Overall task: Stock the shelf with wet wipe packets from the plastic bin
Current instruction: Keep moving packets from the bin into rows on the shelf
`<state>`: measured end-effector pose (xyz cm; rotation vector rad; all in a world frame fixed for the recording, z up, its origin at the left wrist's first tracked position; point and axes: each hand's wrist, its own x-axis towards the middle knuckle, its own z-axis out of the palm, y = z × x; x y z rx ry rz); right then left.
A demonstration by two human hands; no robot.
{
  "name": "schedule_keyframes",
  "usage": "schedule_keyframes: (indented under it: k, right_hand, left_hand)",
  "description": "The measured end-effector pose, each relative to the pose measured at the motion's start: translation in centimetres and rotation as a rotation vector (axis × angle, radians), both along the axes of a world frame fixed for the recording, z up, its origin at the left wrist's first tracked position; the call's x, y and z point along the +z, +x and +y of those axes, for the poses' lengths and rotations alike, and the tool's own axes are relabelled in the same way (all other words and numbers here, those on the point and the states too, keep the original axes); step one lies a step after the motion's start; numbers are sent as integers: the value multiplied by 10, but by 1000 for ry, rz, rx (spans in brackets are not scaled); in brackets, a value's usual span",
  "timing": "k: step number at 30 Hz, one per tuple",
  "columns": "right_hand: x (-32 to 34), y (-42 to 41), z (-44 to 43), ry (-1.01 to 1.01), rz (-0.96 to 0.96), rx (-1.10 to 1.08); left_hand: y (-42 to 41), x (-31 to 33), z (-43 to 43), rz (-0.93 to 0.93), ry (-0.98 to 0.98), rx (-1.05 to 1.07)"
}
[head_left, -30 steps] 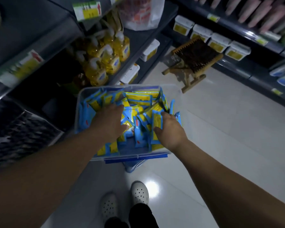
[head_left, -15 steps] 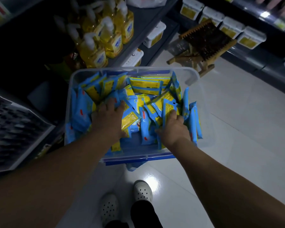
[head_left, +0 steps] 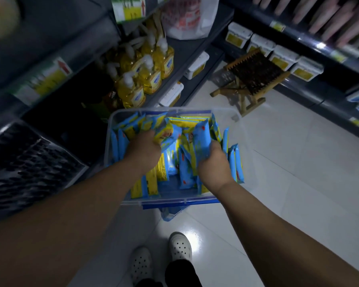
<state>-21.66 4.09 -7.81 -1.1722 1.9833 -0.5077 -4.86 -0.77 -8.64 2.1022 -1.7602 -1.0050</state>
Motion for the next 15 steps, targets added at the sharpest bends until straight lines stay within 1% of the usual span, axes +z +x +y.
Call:
schedule_keyframes:
  k: [2,4,6,8,13,15]
  right_hand:
    - [27,5,-1,-40,-111,-2]
    - [58,6,-3,-105,-172,3]
    - [92,7,-6,-161,-228,14]
    - [124,8,-9,-192,-268,18]
    - [198,6,-18,-281,-346,44]
    - [225,6,-21,-319,-385,61]
  left_hand:
    - [-2,27,-1,263,83,135]
    - [-1,54,-2,436,155,235]
    - [2,80,-4,509,174,320]
    - [3,108,-5,526,171,366]
    - [3,180,-12,665,133,417]
    - [-1,219,-7,734,90,415]
